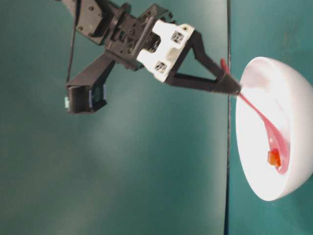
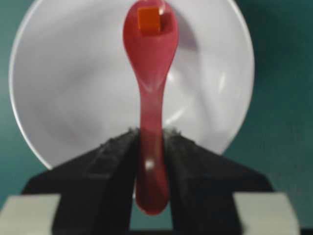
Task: Grip the spoon and scoop the red block from the bowl with right arm.
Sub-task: 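Raise the spoon carrying the red cube up out of the bowl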
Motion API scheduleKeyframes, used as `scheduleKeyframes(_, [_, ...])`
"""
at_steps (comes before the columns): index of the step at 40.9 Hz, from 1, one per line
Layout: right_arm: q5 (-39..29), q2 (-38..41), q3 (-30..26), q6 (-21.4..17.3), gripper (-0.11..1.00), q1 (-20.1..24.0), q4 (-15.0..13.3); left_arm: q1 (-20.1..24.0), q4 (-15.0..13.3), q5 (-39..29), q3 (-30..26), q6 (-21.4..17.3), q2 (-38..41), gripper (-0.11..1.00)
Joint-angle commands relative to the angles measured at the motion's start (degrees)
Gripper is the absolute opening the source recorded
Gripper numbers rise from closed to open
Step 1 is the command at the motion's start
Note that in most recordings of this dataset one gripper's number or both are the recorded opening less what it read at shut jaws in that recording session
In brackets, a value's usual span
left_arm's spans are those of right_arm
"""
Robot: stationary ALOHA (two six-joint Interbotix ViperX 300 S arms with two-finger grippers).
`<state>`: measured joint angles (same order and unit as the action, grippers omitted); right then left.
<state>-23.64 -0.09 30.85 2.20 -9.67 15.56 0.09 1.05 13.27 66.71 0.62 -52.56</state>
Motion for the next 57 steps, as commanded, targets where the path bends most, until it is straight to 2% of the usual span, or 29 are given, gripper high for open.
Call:
scheduleKeyframes(1, [1.32, -3.08, 1.23, -0.18, 0.24, 0.18, 0.35, 0.0, 0.0, 0.53, -1.67, 0.0, 0.26, 0.0])
scheduleKeyframes(13, [8.96, -13.27, 9.58, 0.0, 0.24, 1.49, 0.26, 0.0, 0.0, 0.26, -1.58, 0.44, 0.44, 0.0])
scheduleKeyframes(17, [8.0, -17.49, 9.49, 0.0, 0.24, 1.49, 0.18, 0.09, 0.0, 0.26, -1.67, 0.97, 0.26, 0.0])
scheduleKeyframes(26, [3.34, -25.14, 5.36, 0.0, 0.24, 1.49, 0.0, 0.0, 0.0, 0.18, -1.67, 0.97, -0.53, 0.0])
scheduleKeyframes(34, [2.9, -25.4, 3.52, 0.0, 0.24, 1.49, 0.0, 0.0, 0.0, -0.35, -1.67, 0.97, -0.62, 0.0])
scheduleKeyframes(57, [2.9, -25.14, 3.43, 0.0, 0.24, 1.58, 0.09, 0.0, 0.0, -2.11, -2.9, 0.7, -1.41, 0.0])
